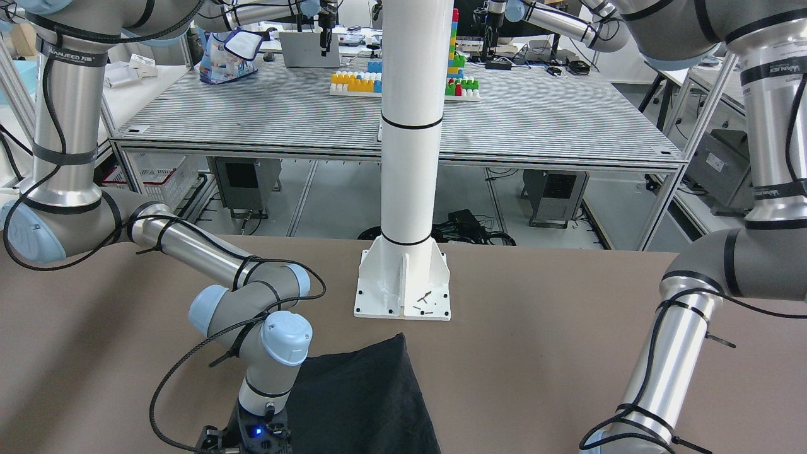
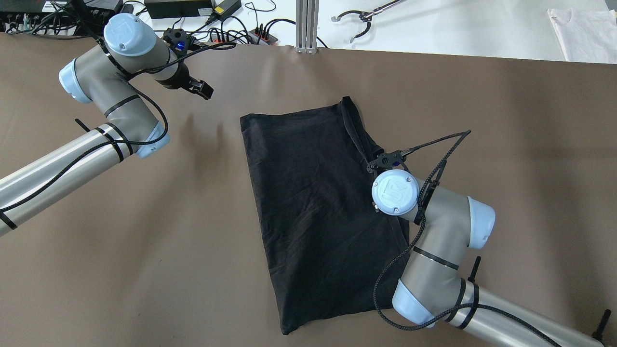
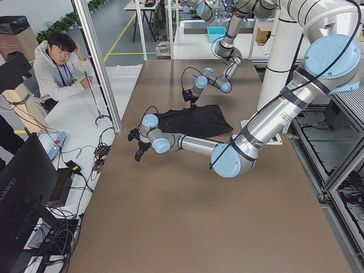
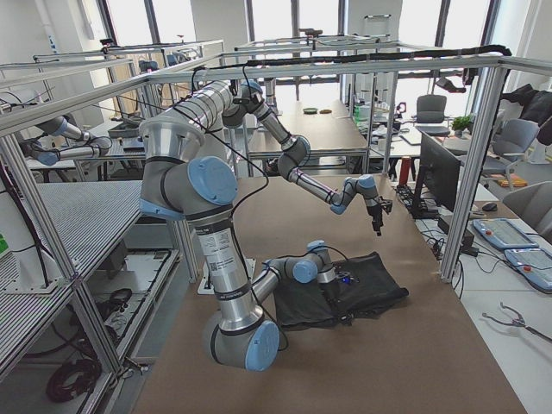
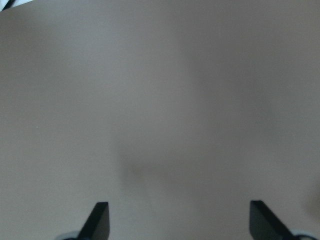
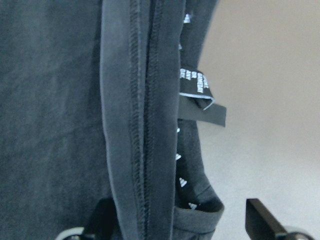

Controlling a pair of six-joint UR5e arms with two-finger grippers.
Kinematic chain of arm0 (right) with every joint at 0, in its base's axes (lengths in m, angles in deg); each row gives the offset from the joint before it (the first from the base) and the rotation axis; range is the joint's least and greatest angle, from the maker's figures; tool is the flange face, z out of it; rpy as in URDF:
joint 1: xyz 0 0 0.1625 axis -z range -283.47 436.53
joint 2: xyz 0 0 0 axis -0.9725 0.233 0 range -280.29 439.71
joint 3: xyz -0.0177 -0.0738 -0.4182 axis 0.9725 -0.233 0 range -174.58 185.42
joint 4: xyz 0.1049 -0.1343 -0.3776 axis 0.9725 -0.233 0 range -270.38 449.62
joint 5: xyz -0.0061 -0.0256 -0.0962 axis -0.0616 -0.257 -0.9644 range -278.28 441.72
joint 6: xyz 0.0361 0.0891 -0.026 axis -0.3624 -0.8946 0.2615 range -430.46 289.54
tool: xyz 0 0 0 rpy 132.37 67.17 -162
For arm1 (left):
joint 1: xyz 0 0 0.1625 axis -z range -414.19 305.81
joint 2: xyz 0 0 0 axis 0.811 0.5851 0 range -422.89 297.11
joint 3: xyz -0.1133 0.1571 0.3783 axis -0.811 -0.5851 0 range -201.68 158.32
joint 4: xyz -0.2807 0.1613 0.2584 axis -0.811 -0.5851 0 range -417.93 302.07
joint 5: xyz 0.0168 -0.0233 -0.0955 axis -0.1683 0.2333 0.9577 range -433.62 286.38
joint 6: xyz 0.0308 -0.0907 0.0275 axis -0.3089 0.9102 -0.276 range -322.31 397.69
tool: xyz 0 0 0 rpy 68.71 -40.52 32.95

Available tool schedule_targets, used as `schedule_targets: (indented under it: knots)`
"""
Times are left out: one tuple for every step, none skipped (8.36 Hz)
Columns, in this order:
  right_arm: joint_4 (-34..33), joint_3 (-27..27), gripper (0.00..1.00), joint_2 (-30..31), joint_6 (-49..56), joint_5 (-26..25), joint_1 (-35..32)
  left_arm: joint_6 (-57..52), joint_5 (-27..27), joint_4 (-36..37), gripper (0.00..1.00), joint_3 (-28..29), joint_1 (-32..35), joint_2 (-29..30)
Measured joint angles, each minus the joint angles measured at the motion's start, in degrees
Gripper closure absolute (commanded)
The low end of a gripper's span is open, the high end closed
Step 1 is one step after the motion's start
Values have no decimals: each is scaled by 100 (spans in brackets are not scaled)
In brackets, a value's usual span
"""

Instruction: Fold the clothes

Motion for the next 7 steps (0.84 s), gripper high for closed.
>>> schedule_targets:
  knots:
    - [3,-46,6,24,84,1,-168,0,0,0,0,-6,-1,-1]
    - [23,-66,6,95,127,2,-293,4,0,0,0,-12,-1,-1]
    - [130,-74,6,131,146,9,-370,6,0,0,0,-15,1,-1]
    - [248,-78,6,87,140,15,-413,8,0,-4,0,-17,3,-1]
    - [314,-111,6,-89,102,36,-433,9,0,-6,0,-18,4,-1]
    - [348,-253,6,-385,19,84,-441,9,0,-4,0,-18,2,-2]
    - [379,-599,6,-776,-127,120,-444,9,0,-2,0,-19,0,-1]
